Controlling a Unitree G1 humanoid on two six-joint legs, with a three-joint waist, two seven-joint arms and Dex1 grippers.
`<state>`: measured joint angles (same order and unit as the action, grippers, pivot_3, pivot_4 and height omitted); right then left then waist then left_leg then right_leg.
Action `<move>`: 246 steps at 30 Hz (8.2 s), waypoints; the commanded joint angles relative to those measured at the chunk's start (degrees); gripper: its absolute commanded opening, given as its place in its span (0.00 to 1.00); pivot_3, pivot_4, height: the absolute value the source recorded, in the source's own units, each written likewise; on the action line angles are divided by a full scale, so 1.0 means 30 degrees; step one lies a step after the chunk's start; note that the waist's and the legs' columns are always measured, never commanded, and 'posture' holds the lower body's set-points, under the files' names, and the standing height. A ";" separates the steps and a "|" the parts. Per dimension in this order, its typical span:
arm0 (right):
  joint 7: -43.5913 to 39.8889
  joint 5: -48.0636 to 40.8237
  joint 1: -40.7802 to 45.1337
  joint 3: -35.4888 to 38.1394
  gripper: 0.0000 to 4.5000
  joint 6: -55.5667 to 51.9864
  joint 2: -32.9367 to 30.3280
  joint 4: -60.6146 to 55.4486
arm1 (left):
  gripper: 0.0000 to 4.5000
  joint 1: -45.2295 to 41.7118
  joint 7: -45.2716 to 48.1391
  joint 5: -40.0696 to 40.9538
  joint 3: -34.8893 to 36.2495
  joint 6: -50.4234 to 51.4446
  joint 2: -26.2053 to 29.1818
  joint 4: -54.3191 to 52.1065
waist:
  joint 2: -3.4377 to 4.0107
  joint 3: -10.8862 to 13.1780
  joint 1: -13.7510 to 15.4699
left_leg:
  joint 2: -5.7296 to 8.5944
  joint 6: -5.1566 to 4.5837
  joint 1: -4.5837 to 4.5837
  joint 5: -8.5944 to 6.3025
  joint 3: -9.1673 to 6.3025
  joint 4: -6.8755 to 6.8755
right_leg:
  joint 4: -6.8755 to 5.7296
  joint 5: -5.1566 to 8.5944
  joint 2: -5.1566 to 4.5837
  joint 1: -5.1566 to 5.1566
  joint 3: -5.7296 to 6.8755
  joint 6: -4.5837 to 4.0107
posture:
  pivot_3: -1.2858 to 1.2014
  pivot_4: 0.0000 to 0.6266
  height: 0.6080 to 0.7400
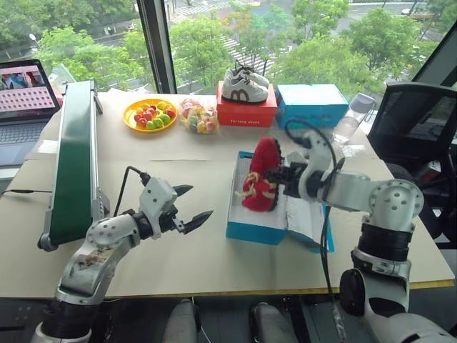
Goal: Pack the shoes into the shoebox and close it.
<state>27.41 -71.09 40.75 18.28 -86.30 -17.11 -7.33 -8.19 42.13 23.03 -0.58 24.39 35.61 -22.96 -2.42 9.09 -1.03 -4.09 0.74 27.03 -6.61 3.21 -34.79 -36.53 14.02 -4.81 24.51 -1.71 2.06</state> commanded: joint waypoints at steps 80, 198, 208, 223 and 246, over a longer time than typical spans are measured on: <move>-2.2307 2.0814 -0.3717 -1.2870 0.99 2.2655 -0.0229 -0.1142 | 1.00 -0.1998 -1.5607 -0.3864 0.9660 0.5577 -0.3737 0.5222 | 0.0002 -0.0008 0.0103 | -0.0118 0.0180 -0.0068 -0.0080 0.0014 -0.0055 | 0.0126 -0.0206 0.0137 -0.0088 0.0020 0.0046 | 0.52 0.24 1.00; -1.2778 3.6719 0.0568 -1.3279 0.12 4.1074 -0.3128 0.4089 | 0.68 -0.6183 -0.4414 0.4420 0.1911 0.7688 -0.2233 0.1158 | -0.0059 -0.0021 0.0067 | -0.0108 0.0159 -0.0101 0.0103 0.0010 -0.0018 | 0.0097 -0.0173 0.0145 -0.0119 -0.0012 0.0060 | 0.52 0.24 1.00; -1.2966 3.6349 0.0550 -1.1657 0.12 3.8985 -0.3127 0.5152 | 0.98 -0.5505 -0.4820 0.4005 0.2772 0.6471 -0.2434 0.0574 | -0.0059 -0.0021 0.0068 | -0.0110 0.0159 -0.0103 0.0103 0.0010 -0.0020 | 0.0092 -0.0173 0.0146 -0.0119 -0.0011 0.0061 | 0.52 0.24 1.00; -2.0007 2.6614 0.1888 -0.7510 0.12 2.3379 -0.0555 0.2888 | 0.98 -0.4158 -0.2878 0.4308 0.3311 0.4340 -0.1829 -0.0733 | -0.0056 -0.0020 0.0078 | -0.0118 0.0157 -0.0105 0.0103 0.0009 -0.0025 | 0.0071 -0.0177 0.0151 -0.0128 -0.0008 0.0062 | 0.52 0.24 1.00; -0.8117 0.2559 0.7627 -0.4566 0.12 -0.2067 -0.3581 0.7081 | 0.98 -0.2424 -0.0294 0.0690 0.1050 -0.0141 -0.0951 0.0910 | -0.0008 0.0004 0.0074 | -0.0144 0.0127 -0.0091 0.0086 0.0025 -0.0013 | -0.0095 -0.0099 0.0150 -0.0045 0.0014 -0.0027 | 0.52 0.24 1.00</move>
<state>-3.34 -57.60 64.11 1.67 -92.08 -28.56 15.30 -15.68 40.09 27.20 3.06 27.04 31.60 -19.22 -2.44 9.10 -0.81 -4.52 1.12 26.77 -6.35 3.28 -34.84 -36.82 13.71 -4.36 24.38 -1.68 2.01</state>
